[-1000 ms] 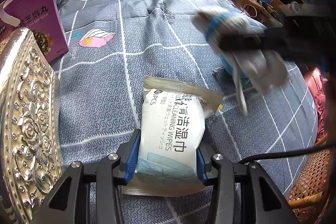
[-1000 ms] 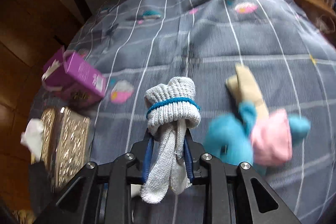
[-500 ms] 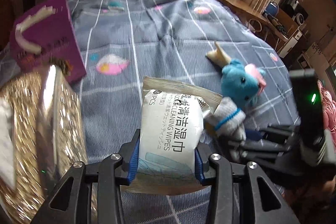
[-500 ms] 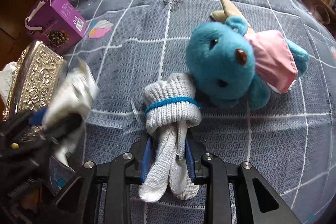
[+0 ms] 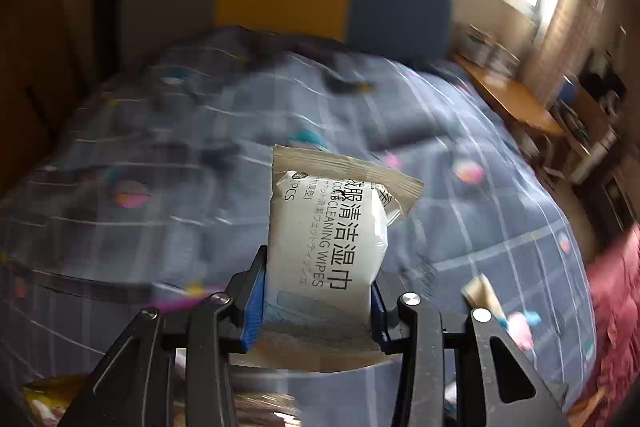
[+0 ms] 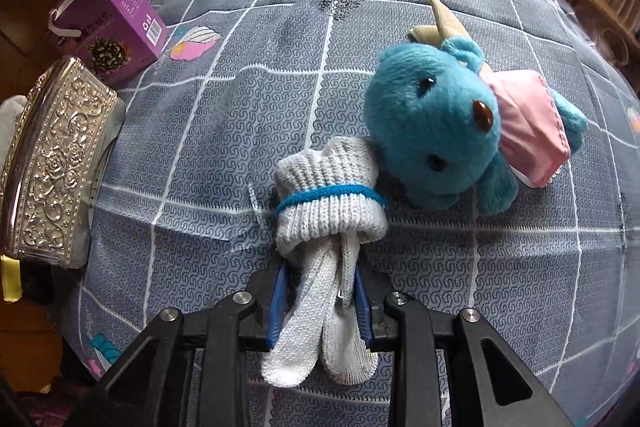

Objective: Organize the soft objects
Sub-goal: 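Carry the wipes pack into the gold tray and release it with left tool while right tool holds glove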

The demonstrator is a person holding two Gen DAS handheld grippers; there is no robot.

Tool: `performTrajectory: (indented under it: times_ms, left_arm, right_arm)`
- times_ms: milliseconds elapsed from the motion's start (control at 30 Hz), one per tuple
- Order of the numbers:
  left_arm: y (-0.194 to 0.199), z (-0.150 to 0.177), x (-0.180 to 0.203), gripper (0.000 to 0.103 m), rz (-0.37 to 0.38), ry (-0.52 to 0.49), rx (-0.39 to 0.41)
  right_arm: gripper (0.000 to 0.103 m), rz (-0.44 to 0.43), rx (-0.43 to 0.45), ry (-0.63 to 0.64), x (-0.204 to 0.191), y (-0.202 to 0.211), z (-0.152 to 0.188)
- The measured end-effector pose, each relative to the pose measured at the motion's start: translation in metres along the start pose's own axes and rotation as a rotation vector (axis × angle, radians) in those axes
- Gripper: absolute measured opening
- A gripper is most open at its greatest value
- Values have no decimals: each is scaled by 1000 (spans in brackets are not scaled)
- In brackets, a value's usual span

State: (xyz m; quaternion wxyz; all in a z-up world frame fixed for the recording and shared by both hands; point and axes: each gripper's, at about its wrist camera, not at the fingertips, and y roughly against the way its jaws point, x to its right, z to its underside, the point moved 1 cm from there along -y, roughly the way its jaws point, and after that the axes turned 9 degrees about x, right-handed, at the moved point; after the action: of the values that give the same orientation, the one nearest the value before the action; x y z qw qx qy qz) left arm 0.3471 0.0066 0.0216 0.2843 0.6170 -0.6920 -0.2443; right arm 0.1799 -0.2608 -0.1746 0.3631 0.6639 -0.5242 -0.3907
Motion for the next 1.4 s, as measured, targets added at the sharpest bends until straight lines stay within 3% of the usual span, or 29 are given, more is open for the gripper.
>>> performTrajectory:
  times_ms: [100, 167, 300, 400, 667, 900, 1133, 1400]
  left_arm:
    - [15, -10, -72, 42, -111, 67, 38]
    - [30, 0, -122, 42, -174, 108, 50]
    - [61, 45, -192, 42, -228, 190, 45]
    - [91, 90, -228, 42, -224, 249, 52]
    - [169, 207, -257, 42, -206, 304, 87]
    - [209, 288, -284, 42, -257, 417, 53]
    - [208, 340, -298, 43, -335, 449, -11]
    - [186, 365, -311, 50, -360, 505, -90]
  right_arm:
    - [30, 19, 1, 33, -7, -4, 0]
    - [30, 30, 3, 49, -10, -6, -1]
    - [30, 38, 4, 58, -16, -8, 1]
    - [30, 47, 8, 65, -19, -6, 5]
    - [30, 101, 39, 146, -34, -7, 14]
    - [30, 138, 59, 203, -47, -7, 19]
    - [30, 161, 75, 234, -55, -2, 25]
    - [30, 169, 82, 226, -54, 3, 27]
